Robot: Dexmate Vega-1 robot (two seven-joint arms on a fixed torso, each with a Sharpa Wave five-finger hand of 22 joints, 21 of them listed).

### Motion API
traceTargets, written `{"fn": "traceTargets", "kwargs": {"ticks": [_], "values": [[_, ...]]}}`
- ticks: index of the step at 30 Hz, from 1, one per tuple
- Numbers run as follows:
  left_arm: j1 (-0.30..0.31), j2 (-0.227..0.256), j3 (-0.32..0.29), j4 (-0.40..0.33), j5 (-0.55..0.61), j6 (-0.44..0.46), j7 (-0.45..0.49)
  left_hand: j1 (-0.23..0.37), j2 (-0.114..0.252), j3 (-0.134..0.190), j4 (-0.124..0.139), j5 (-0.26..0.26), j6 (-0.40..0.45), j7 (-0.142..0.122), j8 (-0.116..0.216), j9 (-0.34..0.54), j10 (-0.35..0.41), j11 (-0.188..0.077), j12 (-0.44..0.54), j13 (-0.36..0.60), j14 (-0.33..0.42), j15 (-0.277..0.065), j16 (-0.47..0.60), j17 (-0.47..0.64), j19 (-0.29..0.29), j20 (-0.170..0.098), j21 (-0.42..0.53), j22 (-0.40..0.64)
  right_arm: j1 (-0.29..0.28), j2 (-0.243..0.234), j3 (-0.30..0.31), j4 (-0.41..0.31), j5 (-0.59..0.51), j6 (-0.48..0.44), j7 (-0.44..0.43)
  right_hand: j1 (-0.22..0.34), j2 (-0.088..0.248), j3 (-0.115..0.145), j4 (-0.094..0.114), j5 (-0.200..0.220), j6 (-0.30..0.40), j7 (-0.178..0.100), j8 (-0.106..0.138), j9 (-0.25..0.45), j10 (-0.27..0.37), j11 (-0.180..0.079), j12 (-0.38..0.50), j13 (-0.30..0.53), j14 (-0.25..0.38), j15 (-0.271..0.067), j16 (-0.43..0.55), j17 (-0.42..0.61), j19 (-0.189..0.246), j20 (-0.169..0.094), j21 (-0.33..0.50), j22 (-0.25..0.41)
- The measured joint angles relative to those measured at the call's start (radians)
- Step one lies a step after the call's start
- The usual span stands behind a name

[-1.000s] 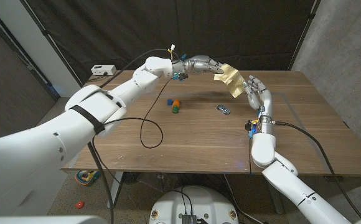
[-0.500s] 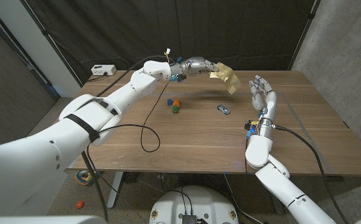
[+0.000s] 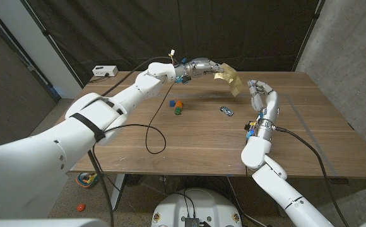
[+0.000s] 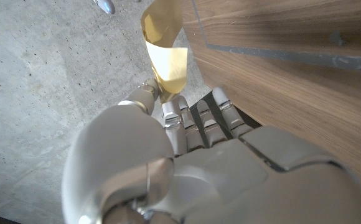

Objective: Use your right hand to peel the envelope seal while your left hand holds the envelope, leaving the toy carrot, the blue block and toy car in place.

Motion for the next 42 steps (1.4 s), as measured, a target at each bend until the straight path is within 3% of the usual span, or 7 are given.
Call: {"fn": "traceTargets", "kwargs": {"ticks": [1, 4, 17, 18, 24, 25, 42], "values": [[-0.018, -0.031, 0.007, 0.06, 0.002, -0.013, -0.001, 0.0, 0.0, 0.0, 0.0, 0.0, -0.002, -0.002, 0.0, 0.002, -0.002, 0.002, 0.0, 0.0, 0.0, 0.0, 0.0, 0.0, -0.002, -0.002, 0.004, 0.0, 0.001, 0.002, -0.005, -0.008, -0.021, -0.07, -0.006, -0.002, -0.002, -0.007, 0.001, 0.004, 0.012, 0.001, 0.004, 0.0, 0.012, -0.001, 0.009, 0.008, 0.0, 0.0, 0.014, 0.011, 0.0, 0.0, 0.001, 0.0], [-0.03, -0.051, 0.011, 0.1, 0.011, -0.053, -0.007, -0.002, 0.002, 0.0, 0.0, 0.0, -0.002, -0.002, 0.004, 0.008, -0.005, 0.002, 0.0, 0.005, -0.003, -0.003, -0.004, 0.003, -0.003, -0.003, 0.004, 0.0, 0.006, 0.007, -0.019, -0.025, -0.042, -0.125, -0.009, -0.006, -0.006, -0.023, 0.007, 0.011, 0.067, 0.005, 0.019, 0.005, 0.063, -0.005, 0.046, 0.043, 0.024, -0.006, 0.074, 0.054, 0.004, -0.004, 0.02, 0.004], [-0.064, -0.106, 0.025, 0.208, 0.041, -0.151, -0.012, -0.005, 0.005, 0.0, 0.0, -0.001, -0.002, -0.002, 0.014, 0.019, -0.014, 0.004, 0.0, 0.007, -0.01, 0.001, -0.008, 0.009, -0.007, -0.007, 0.008, 0.0, 0.04, 0.024, -0.086, -0.074, -0.105, -0.308, -0.022, 0.007, -0.035, -0.052, -0.003, 0.027, 0.165, 0.037, 0.044, 0.028, 0.151, -0.005, 0.141, 0.146, 0.052, -0.018, 0.192, 0.133, 0.043, -0.007, 0.064, 0.009], [-0.065, -0.107, 0.025, 0.211, 0.041, -0.153, -0.012, -0.005, 0.005, 0.003, 0.0, -0.001, -0.002, -0.002, 0.014, 0.019, -0.014, 0.004, 0.0, 0.009, -0.01, 0.001, -0.008, 0.009, -0.007, -0.007, 0.009, -0.001, 0.045, 0.026, -0.093, -0.078, -0.121, -0.365, -0.024, 0.007, -0.035, -0.052, -0.003, 0.027, 0.169, 0.041, 0.044, 0.028, 0.153, -0.004, 0.145, 0.15, 0.046, -0.017, 0.194, 0.134, 0.043, -0.007, 0.066, 0.009], [-0.066, -0.11, 0.025, 0.216, 0.048, -0.171, -0.012, -0.005, 0.005, 0.006, 0.001, -0.002, -0.004, -0.004, 0.014, 0.019, -0.014, 0.004, 0.0, 0.009, -0.009, 0.001, -0.008, 0.014, -0.009, -0.008, 0.016, -0.005, 0.066, 0.029, -0.124, -0.093, -0.126, -0.385, -0.024, 0.023, -0.03, -0.052, -0.003, 0.031, 0.183, 0.04, 0.048, 0.032, 0.153, -0.003, 0.156, 0.165, 0.044, -0.016, 0.198, 0.134, 0.05, 0.0, 0.07, 0.009], [-0.071, -0.118, 0.027, 0.233, 0.048, -0.175, -0.013, -0.005, 0.005, 0.006, 0.001, -0.002, -0.004, -0.004, 0.014, 0.019, -0.014, 0.004, 0.0, 0.009, -0.011, -0.001, -0.008, 0.014, -0.016, -0.009, 0.017, -0.005, 0.071, 0.03, -0.129, -0.095, -0.144, -0.463, -0.022, 0.024, -0.028, -0.052, -0.003, 0.034, 0.187, 0.044, 0.048, 0.032, 0.157, 0.0, 0.157, 0.169, 0.044, -0.016, 0.203, 0.134, 0.05, 0.0, 0.076, 0.009], [-0.077, -0.129, 0.024, 0.256, 0.052, -0.199, -0.025, -0.005, 0.005, 0.006, 0.001, -0.005, -0.004, -0.004, 0.023, 0.013, -0.016, 0.006, 0.0, 0.014, -0.015, -0.004, -0.015, 0.023, -0.018, -0.007, 0.023, -0.005, 0.135, 0.03, -0.206, -0.106, -0.199, -0.674, 0.005, 0.049, -0.003, -0.047, -0.008, 0.034, 0.199, 0.045, 0.048, 0.03, 0.168, 0.002, 0.181, 0.202, 0.048, -0.012, 0.228, 0.131, 0.059, -0.001, 0.097, 0.014]]}}
